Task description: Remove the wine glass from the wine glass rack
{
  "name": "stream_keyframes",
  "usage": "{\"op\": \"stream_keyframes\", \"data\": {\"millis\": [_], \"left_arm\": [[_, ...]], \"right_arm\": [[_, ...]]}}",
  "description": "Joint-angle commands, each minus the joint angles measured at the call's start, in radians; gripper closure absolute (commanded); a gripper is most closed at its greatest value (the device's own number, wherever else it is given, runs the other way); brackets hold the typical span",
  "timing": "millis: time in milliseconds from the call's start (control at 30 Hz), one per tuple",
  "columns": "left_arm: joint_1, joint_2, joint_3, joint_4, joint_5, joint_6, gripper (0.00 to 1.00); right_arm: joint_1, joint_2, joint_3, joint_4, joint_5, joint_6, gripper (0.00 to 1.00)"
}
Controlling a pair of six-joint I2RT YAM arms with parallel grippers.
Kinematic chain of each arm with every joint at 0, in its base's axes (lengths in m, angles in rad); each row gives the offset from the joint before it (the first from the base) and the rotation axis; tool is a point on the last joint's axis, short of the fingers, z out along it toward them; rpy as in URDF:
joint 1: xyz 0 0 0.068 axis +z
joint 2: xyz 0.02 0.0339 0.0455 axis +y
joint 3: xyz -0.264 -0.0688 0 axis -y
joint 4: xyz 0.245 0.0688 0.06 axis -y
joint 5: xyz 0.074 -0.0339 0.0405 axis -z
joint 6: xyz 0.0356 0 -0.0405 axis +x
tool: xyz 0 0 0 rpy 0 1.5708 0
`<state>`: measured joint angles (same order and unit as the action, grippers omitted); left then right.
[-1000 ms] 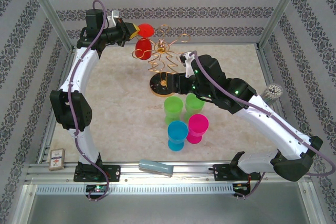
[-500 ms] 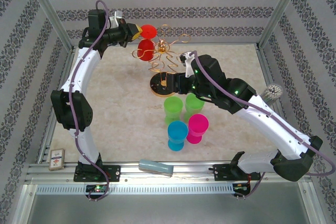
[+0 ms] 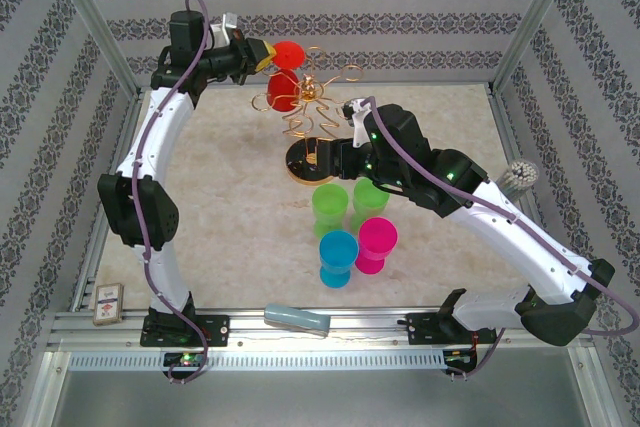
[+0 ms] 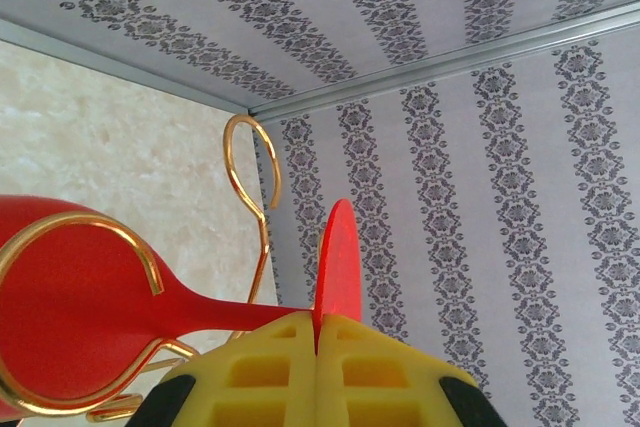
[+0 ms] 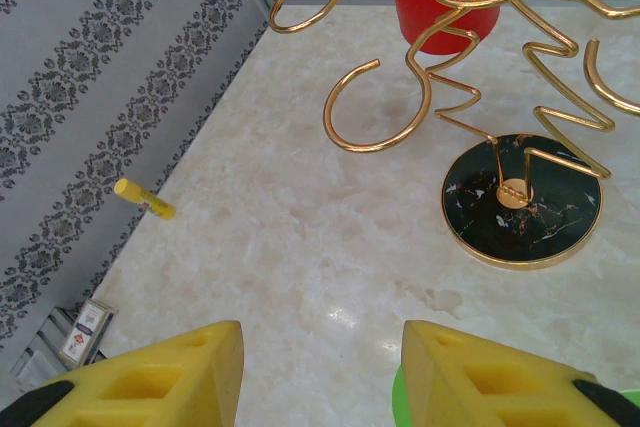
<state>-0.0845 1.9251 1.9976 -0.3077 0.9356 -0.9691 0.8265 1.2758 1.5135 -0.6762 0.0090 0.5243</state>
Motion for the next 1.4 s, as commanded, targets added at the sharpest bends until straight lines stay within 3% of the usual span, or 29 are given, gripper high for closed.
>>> {"op": "stream_keyframes", "data": {"millis": [0,500,967,1167,1367], "left_arm": [[-0.007,0.038,0.077,-0.016,-0.004,0.035,1.00],[0.022,0.222,0.386,-0.185,-0.048,0.087,1.00],[0.125,0.201,0.420,-0.255,-0.039,0.135,1.00],[0.169,0.122,0.337,-0.290,-0.035,0.194,1.00],[0.252,-0.083,-0.009,-0.107,0.003,0.154,1.00]], "right_arm": [[-0.006,-0.019,-0.010,0.023,-0.007,0.008,0.54],[-0.006,-0.014,0.007,0.018,-0.003,0.007,0.54],[-0.006,-0.010,0.010,0.028,-0.010,0.014,0.54],[-0.005,-0.013,0.004,0.036,-0.017,0.020,0.54],[-0.006,-0.022,-0.012,0.052,-0.032,0.028,0.54]]}}
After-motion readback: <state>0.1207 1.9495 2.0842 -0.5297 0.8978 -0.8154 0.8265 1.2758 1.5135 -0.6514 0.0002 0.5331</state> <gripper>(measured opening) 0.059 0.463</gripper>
